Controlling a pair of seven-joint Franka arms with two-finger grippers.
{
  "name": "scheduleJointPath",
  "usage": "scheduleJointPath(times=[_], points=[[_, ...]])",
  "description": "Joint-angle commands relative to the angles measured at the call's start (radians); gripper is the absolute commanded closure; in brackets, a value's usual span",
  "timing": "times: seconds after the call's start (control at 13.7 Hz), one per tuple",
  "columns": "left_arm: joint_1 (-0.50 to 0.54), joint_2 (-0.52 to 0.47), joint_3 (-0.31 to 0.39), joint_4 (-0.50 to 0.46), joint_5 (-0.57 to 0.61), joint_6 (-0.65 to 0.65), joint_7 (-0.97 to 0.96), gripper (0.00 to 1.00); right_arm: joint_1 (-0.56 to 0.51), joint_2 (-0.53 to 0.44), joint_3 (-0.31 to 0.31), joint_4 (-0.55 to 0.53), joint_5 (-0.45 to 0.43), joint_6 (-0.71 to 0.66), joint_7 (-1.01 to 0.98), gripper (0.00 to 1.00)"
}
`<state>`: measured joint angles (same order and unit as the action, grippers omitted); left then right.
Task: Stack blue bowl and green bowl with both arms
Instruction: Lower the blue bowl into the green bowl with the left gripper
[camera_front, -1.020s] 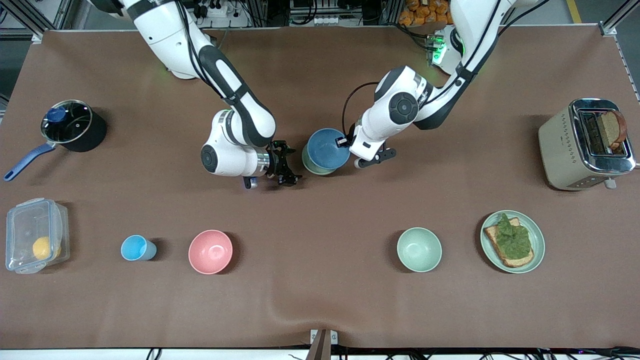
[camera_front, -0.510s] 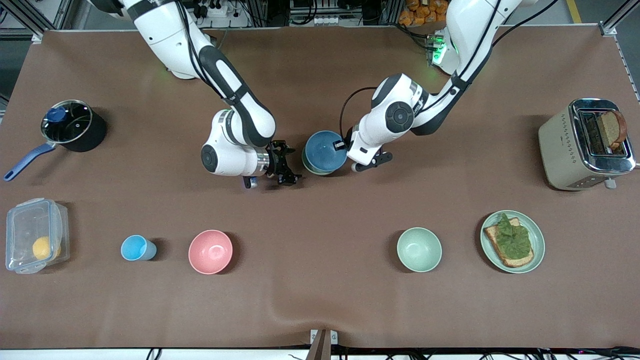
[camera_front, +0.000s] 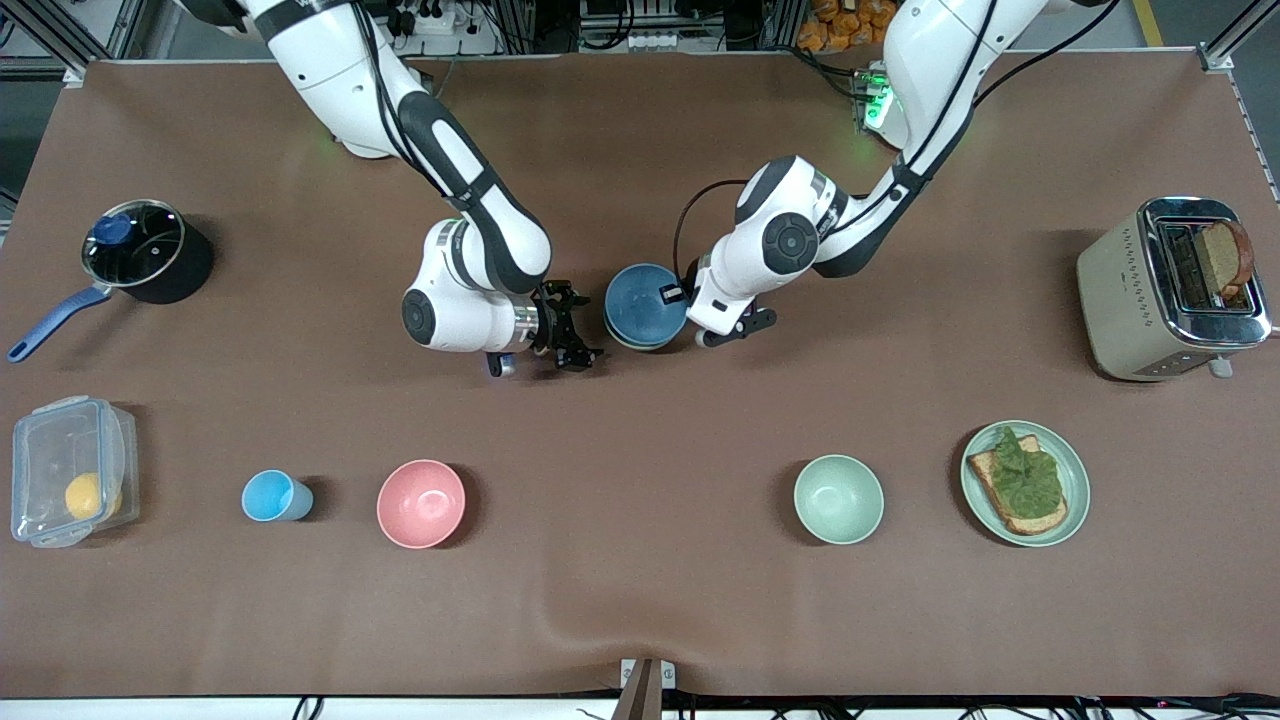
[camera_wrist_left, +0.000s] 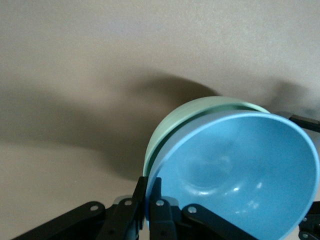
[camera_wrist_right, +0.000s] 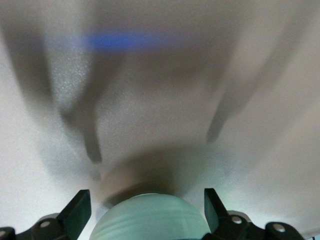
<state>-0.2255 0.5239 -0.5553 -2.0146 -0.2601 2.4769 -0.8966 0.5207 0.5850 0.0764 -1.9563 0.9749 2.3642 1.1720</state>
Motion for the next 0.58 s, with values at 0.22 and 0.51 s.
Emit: scheduleJointPath(times=[0.22,0.51], points=[[-0.012,0.031,0.002,0.031,0.016,0.008,0.010,1.00,-0.007,-0.016,0.006,-0.016,0.008,0.003,-0.012,0.00],[-0.011,0.047,0.002,0.036,0.016,0.008,0.010,1.00,-0.005,-0.016,0.006,-0.016,0.008,0.003,-0.014,0.00]])
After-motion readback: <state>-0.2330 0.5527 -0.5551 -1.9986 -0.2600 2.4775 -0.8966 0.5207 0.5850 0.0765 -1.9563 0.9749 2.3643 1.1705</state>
